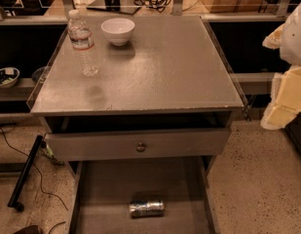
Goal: Pick redbull can from middle drawer and place on counter
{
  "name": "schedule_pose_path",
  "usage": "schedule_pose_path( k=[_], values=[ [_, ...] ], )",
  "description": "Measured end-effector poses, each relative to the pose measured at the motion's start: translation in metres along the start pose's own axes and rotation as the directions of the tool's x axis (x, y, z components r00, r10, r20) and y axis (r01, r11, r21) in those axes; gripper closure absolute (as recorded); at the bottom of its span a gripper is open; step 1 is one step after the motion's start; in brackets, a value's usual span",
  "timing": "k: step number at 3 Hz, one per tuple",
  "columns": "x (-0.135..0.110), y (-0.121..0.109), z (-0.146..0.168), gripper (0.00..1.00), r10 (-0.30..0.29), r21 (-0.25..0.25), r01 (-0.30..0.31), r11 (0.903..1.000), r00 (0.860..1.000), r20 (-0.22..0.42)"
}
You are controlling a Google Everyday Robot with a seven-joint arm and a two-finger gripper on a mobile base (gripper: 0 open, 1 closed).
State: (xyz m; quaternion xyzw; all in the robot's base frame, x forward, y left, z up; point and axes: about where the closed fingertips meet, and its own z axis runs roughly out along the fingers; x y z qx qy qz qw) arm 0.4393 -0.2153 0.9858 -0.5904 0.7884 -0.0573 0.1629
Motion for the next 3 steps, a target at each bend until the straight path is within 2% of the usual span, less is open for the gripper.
schedule_pose_path(
  k=[2,3],
  values=[
    [0.000,0.009,0.008,0.00,0.007,0.000,-0.007,1.0000,1.000,0.001],
    [-0.005,0.048,0.053,0.00,0.006,-0.060,-0.005,0.9982,1.000,0.022]
  ],
)
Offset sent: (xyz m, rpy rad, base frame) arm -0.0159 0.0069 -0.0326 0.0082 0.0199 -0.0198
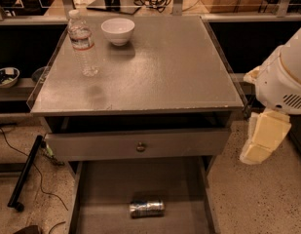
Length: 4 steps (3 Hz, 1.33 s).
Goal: Pick redbull can from middle drawer and place on counter
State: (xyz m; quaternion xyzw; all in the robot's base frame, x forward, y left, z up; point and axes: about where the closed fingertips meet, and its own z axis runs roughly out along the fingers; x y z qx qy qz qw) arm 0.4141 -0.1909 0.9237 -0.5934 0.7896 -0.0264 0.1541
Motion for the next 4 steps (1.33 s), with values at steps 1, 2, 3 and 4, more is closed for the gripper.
schedule_pose_path(
  k=[1,2,3,4],
  values=[
    [0.000,0.000,0.000,0.00,0.000,0.000,0.000,1.0000,1.000,0.000],
    [-0.003,0.016,0.015,0.00,-0.020,-0.027,0.021,0.9994,0.999,0.032],
    [-0.015,0.037,0.042,0.00,-0.027,-0.079,0.034,0.9963,0.995,0.093],
    [-0.032,0.058,0.065,0.00,-0.034,-0.140,0.056,0.9886,0.987,0.155]
  ],
)
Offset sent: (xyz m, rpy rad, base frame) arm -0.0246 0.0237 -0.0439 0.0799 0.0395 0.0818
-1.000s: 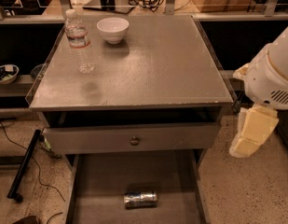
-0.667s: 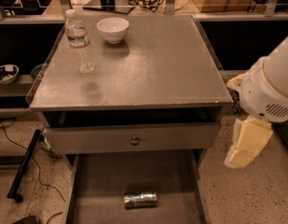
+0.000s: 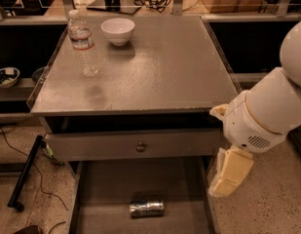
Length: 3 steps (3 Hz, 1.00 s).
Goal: Pick redbull can from middle drawer and place on counter
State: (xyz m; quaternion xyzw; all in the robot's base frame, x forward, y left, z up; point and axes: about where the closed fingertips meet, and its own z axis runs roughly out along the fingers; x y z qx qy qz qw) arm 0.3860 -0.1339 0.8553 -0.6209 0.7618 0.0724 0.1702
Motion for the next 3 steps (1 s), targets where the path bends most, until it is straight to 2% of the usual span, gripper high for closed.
schedule_pose_path(
  k=[1,3],
  values=[
    [0.000,0.001,0.001,0.00,-0.002,-0.002,0.002,1.0000,1.000,0.000],
    [0.010,0.018,0.063,0.00,0.002,-0.064,-0.002,0.9980,1.000,0.000]
  ],
)
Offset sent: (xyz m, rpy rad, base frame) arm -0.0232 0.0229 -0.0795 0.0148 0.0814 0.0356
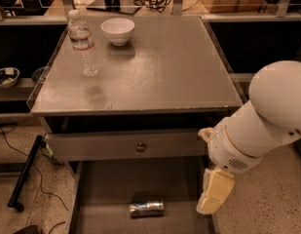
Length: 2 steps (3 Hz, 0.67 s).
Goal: Pick redbull can from middle drawer and place on counter
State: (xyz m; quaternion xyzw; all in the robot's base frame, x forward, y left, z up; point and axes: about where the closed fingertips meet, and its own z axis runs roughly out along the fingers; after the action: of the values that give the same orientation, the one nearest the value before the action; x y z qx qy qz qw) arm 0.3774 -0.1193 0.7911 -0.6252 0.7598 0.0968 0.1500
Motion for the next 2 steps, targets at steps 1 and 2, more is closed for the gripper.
schedule_pose_path(
  k=[1,2],
  values=[
    [0.000,0.000,0.000,0.00,0.000,0.000,0.000,1.0000,1.000,0.000],
    [0.006,-0.007,0.014,0.00,0.018,0.055,-0.017,0.9983,1.000,-0.022]
  ],
)
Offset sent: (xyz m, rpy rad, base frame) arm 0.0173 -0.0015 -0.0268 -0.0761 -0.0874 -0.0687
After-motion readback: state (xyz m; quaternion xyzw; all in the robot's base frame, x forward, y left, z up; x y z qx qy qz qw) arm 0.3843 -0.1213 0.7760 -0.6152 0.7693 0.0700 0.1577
